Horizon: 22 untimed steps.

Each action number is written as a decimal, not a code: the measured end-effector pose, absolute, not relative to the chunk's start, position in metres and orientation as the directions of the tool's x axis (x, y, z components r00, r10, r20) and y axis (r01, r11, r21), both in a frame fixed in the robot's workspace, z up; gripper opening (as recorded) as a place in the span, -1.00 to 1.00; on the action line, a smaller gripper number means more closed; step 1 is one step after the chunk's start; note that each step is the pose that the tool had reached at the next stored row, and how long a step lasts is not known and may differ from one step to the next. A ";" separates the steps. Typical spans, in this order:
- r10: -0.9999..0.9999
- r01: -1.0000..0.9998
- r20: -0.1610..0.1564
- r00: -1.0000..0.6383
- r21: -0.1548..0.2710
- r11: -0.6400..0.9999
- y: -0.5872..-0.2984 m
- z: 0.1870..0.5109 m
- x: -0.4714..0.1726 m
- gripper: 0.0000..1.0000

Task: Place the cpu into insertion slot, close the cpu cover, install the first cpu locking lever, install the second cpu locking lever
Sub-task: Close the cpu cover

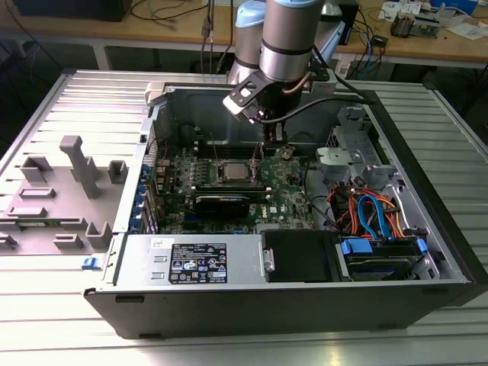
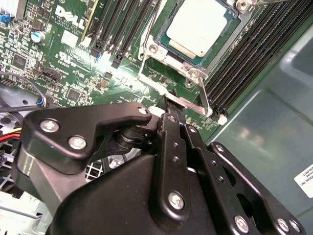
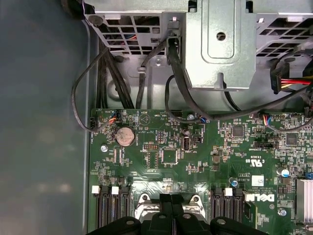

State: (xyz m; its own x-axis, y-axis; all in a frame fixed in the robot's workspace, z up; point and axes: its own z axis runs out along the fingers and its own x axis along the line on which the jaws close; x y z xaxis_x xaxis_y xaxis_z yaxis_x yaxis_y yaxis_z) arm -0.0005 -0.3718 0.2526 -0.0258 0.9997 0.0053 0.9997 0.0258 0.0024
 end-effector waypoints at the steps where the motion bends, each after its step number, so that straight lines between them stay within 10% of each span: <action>1: 1.000 1.000 0.005 -0.026 0.002 0.026 -0.372 0.252 -0.001 -0.79; 22: 1.000 1.000 0.005 -0.026 -0.003 0.026 -0.372 0.251 -0.011 -0.79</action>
State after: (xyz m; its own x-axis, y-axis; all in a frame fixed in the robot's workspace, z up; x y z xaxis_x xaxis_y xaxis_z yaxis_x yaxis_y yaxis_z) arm -0.0114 -0.3718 0.2508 -0.0258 0.9997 0.0054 0.9997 0.0259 -0.0031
